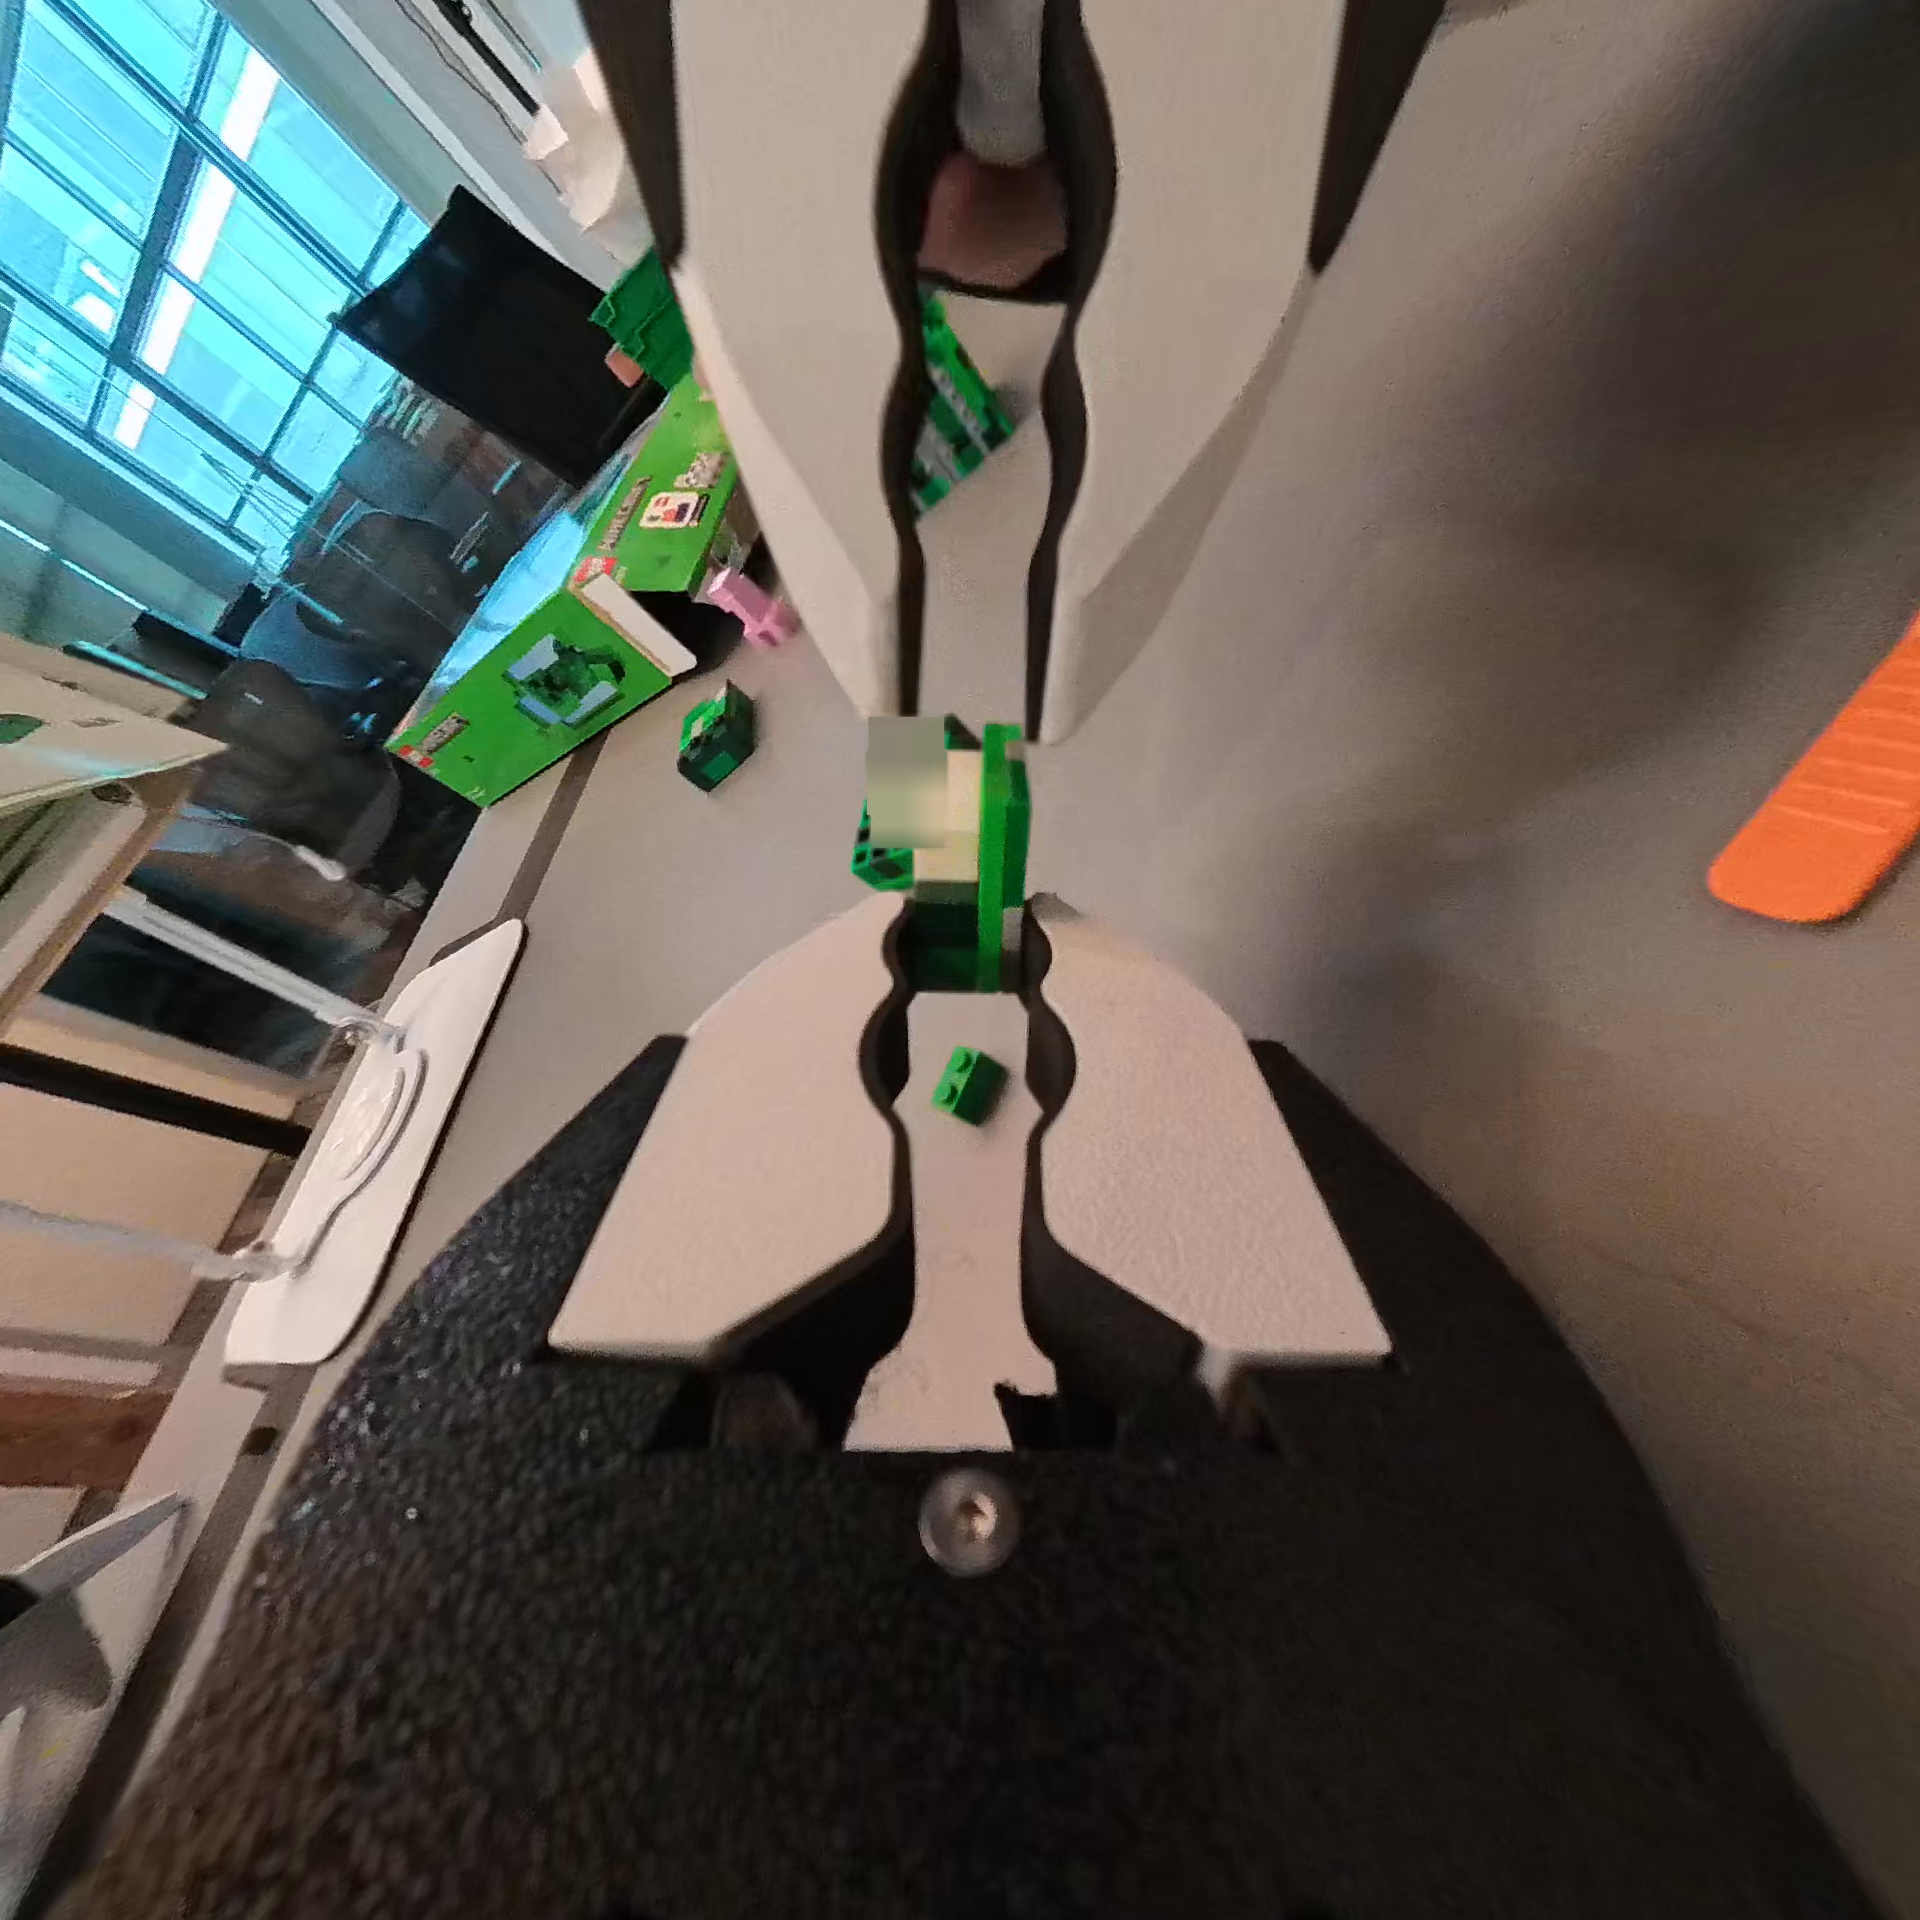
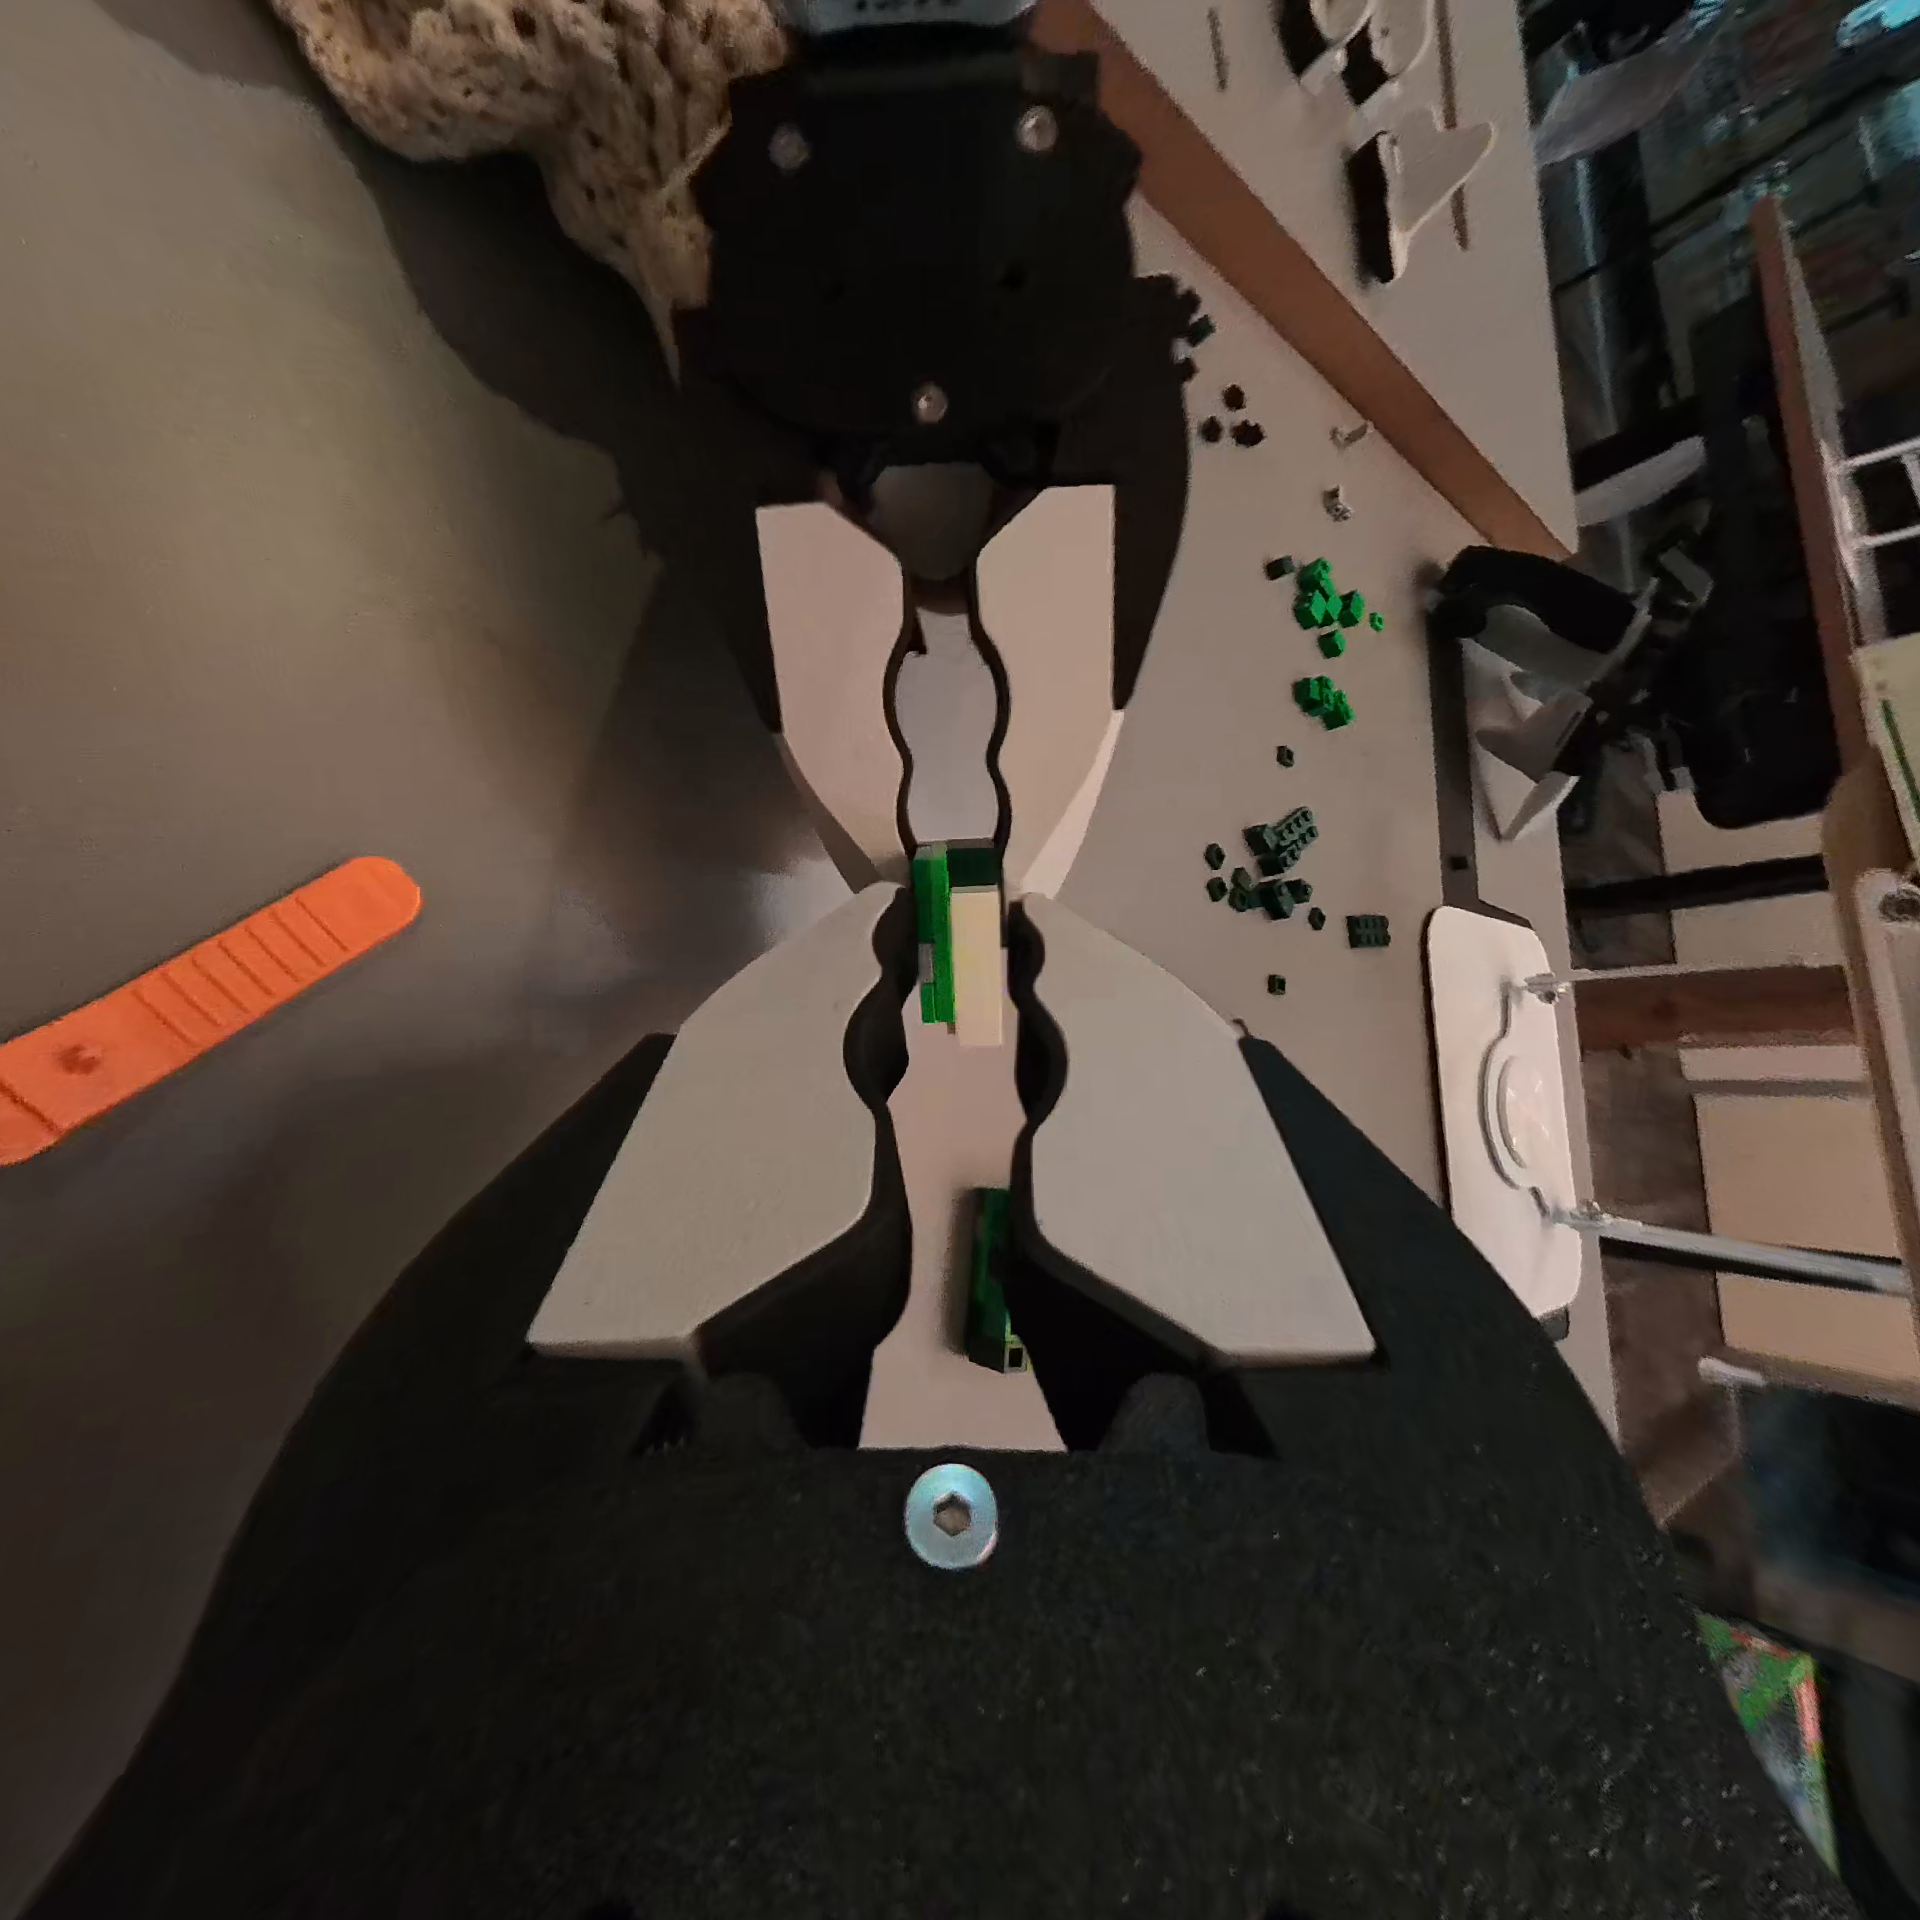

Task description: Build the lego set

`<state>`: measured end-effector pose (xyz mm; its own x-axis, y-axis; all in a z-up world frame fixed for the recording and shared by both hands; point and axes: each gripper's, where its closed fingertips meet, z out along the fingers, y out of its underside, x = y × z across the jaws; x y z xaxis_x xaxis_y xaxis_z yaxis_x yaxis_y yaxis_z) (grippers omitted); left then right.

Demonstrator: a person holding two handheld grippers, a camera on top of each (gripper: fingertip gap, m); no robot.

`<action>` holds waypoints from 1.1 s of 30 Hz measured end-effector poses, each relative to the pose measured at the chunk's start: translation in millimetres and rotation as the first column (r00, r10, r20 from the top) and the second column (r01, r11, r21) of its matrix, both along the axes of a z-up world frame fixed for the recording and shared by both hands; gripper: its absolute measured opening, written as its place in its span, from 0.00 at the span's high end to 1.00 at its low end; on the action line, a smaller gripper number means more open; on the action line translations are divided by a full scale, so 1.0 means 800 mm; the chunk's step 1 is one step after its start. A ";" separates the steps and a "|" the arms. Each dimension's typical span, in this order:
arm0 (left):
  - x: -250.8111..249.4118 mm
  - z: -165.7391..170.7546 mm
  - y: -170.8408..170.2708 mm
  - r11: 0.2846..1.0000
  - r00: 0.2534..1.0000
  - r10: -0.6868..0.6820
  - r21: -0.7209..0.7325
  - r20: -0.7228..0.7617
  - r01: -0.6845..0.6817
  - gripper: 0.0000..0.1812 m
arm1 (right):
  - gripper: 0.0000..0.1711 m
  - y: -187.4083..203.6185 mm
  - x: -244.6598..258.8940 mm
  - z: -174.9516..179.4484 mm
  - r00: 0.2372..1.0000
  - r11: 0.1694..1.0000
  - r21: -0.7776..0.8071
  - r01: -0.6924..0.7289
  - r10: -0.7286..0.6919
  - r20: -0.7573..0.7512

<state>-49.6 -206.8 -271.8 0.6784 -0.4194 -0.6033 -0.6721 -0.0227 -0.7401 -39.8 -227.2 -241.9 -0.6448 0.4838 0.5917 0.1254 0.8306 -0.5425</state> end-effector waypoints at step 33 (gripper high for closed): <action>-0.103 0.035 0.006 0.830 0.854 0.501 0.358 -0.140 -0.428 0.91 | 0.99 0.280 0.187 0.150 0.119 0.771 -0.496 0.399 -0.580 -0.806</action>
